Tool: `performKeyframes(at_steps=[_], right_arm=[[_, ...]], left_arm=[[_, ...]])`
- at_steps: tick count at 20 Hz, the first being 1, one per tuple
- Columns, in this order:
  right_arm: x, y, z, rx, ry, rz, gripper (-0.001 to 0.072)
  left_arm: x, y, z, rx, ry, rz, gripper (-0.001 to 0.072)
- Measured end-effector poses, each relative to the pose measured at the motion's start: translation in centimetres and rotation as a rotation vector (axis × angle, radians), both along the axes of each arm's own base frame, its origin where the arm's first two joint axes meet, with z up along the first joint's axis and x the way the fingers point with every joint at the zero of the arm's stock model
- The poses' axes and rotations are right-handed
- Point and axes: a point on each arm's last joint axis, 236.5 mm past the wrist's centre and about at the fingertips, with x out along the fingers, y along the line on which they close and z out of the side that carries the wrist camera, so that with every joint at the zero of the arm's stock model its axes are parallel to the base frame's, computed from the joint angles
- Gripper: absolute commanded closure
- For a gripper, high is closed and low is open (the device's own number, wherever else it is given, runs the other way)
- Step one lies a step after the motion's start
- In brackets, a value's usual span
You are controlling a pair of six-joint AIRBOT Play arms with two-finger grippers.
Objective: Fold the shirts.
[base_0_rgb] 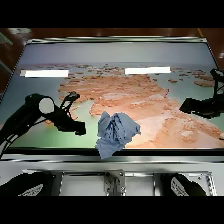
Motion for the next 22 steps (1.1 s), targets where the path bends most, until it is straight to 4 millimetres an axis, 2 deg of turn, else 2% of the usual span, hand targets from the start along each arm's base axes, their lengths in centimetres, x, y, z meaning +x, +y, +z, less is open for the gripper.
performKeyframes(at_steps=[2,4,9,10,11,12,13,15,16,17,22], right_arm=[[0.6,1.6,-2.2,0.155,0.041,0.008,0.0027],[0.8,3.2,-4.5,0.27,0.097,0.026,0.0027],[-0.1,7.6,-9.3,0.416,0.242,0.117,0.0027],[-0.1,8.4,-9.9,0.427,0.257,0.135,0.0027],[-0.1,9.1,-10.4,0.434,0.267,0.151,0.0026],[-0.2,9.6,-10.9,0.437,0.279,0.168,0.0026],[-0.4,10.3,-11.3,0.44,0.294,0.191,0.0026],[-0.9,11.7,-12.2,0.448,0.327,0.237,0.0026],[-1.1,12.4,-12.6,0.454,0.342,0.255,0.0026],[-1.2,13.1,-13.1,0.453,0.356,0.274,0.0026],[-2.4,16.9,-15.0,0.479,0.423,0.367,0.0026]], left_arm=[[-2.5,-1.2,-2.4,-0.1,0.068,0.058,-0.0011],[-4.1,-3.0,-4.4,-0.218,0.124,0.152,-0.001],[-4.0,-6.8,-6.5,-0.399,0.13,0.33,-0.0007],[-3.9,-7.3,-6.8,-0.411,0.127,0.351,0.0013],[-3.7,-7.7,-7.2,-0.419,0.123,0.373,0.0068],[-3.7,-8.2,-7.6,-0.425,0.124,0.385,0.007],[-3.9,-8.7,-8.0,-0.428,0.13,0.391,0.015],[-4.3,-9.4,-8.8,-0.431,0.145,0.393,0.0542],[-4.5,-9.7,-9.0,-0.432,0.153,0.396,0.065],[-4.5,-9.9,-9.2,-0.433,0.151,0.398,0.067],[-4.5,-10.3,-9.4,-0.441,0.155,0.405,0.067]])
